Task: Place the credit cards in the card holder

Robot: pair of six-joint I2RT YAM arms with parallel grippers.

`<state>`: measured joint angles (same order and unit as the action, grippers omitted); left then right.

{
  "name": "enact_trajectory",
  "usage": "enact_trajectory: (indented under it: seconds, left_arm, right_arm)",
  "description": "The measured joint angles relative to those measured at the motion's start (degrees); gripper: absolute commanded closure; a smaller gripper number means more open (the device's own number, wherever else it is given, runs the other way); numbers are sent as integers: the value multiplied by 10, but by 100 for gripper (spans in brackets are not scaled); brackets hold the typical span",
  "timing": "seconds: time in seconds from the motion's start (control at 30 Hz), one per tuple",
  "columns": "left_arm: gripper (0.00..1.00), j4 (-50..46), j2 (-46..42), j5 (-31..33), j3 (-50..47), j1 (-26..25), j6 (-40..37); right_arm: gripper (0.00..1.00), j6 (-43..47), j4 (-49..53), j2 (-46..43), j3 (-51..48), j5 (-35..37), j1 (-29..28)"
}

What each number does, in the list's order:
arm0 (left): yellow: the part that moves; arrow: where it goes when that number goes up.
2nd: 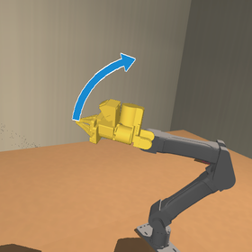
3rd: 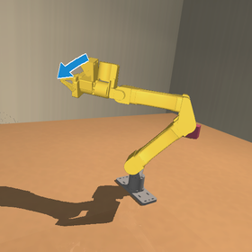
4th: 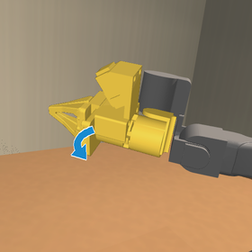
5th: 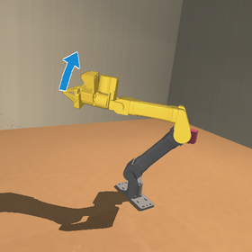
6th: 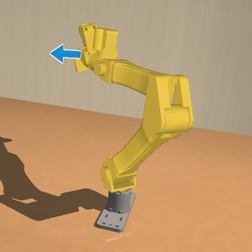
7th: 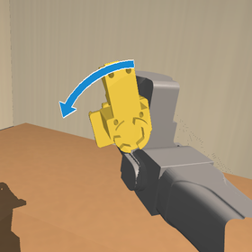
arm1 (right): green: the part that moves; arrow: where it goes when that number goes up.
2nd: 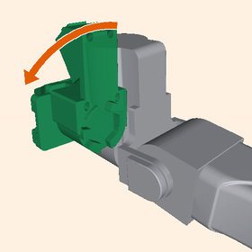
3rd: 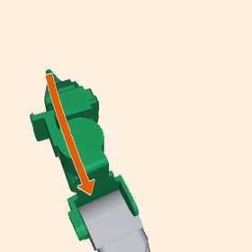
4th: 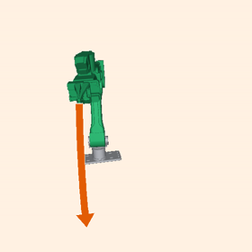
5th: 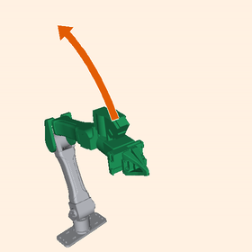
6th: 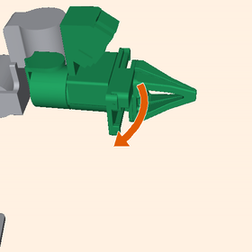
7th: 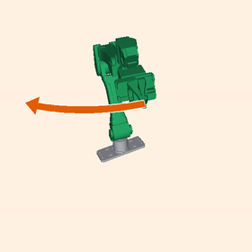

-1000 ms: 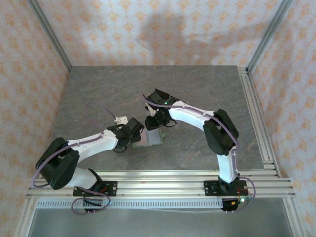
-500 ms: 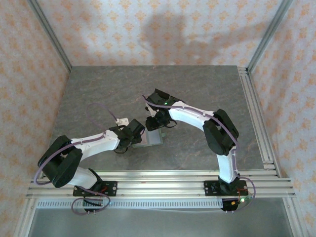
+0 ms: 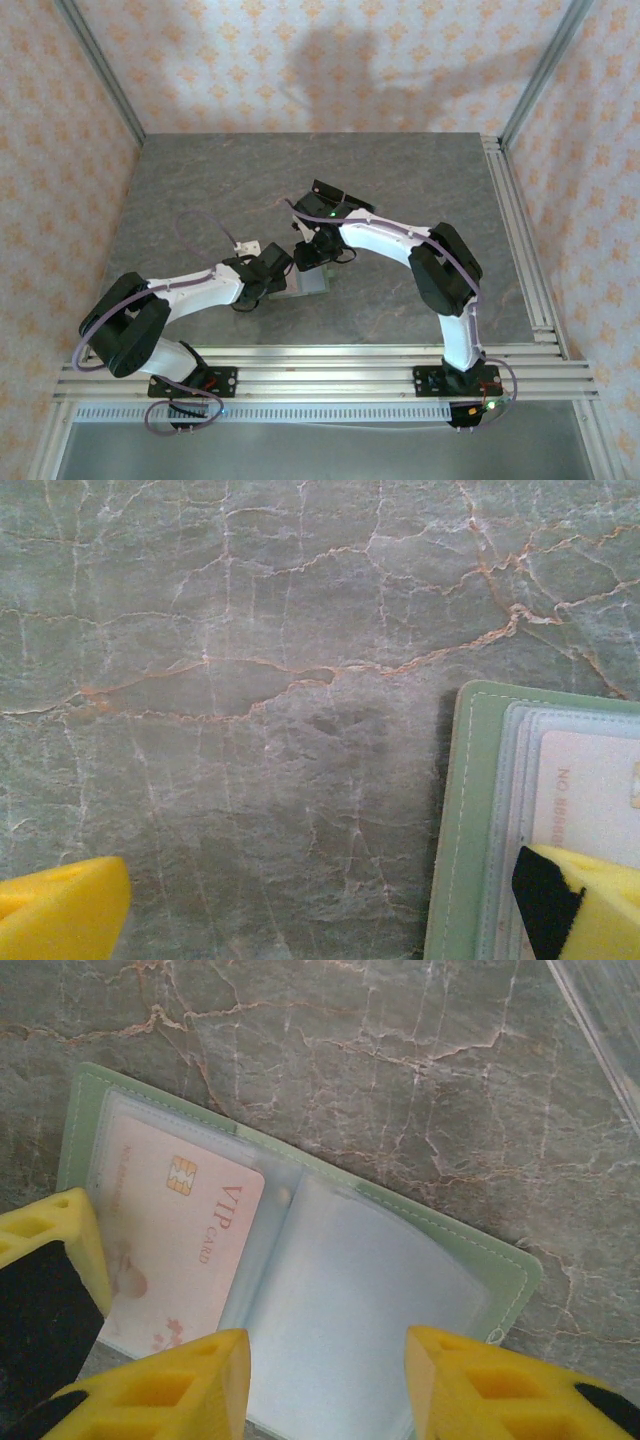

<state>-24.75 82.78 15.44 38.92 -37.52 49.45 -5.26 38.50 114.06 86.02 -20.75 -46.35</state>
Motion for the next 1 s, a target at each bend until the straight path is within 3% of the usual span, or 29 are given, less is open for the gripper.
enact_trajectory:
  seconds: [1.0]
  left_arm:
    - [0,19,3,0,-8,0,2]
  right_arm:
    - [56,-3,-33,21,-40,-6,8]
